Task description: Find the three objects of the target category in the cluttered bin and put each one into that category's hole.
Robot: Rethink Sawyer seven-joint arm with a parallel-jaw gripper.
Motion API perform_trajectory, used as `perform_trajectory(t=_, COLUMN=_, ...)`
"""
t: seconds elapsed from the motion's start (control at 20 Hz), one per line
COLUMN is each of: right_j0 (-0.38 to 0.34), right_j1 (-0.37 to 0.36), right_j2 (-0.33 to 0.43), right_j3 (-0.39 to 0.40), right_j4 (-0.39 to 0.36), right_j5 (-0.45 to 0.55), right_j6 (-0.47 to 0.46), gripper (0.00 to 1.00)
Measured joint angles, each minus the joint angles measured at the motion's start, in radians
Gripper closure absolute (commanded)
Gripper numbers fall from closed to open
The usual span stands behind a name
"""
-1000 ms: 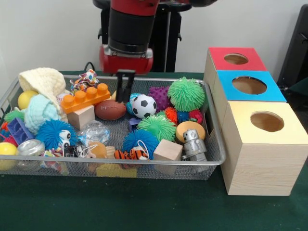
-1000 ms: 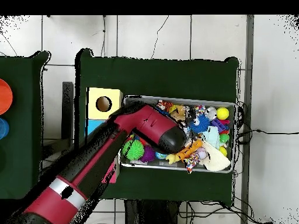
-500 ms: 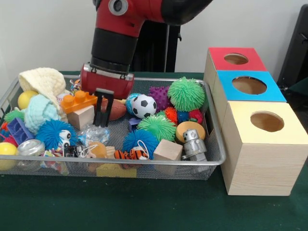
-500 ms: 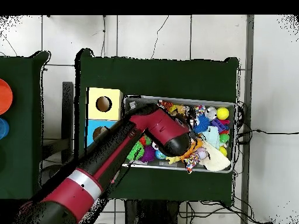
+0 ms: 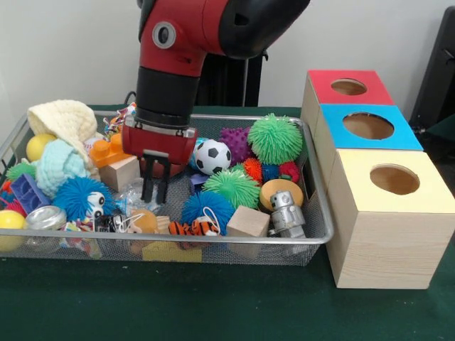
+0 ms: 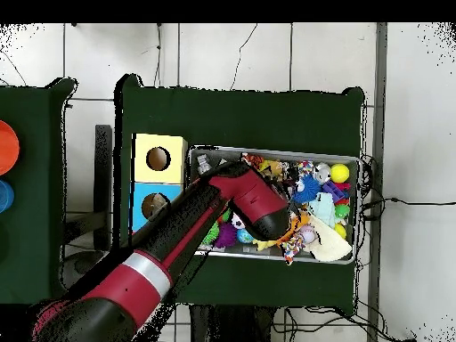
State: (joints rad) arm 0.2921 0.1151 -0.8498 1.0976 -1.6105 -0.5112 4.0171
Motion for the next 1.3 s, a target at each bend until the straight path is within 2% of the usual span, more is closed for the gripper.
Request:
perform_trajectory(t=0.95, right_j0=0.029, right_j1=0.038, right_j2=0.014, right_j3=0.0, right_j4=-0.007, right_j5=0.0, right_j6=0.0, gripper=0.0)
perform_trajectory(t=1.3, right_j0=0.066, right_j1=0.119, right_j2=-0.04, right_j3=-0.001, right_j4=-0.039, right_j5=0.0, right_j6=0.0, gripper=0.0)
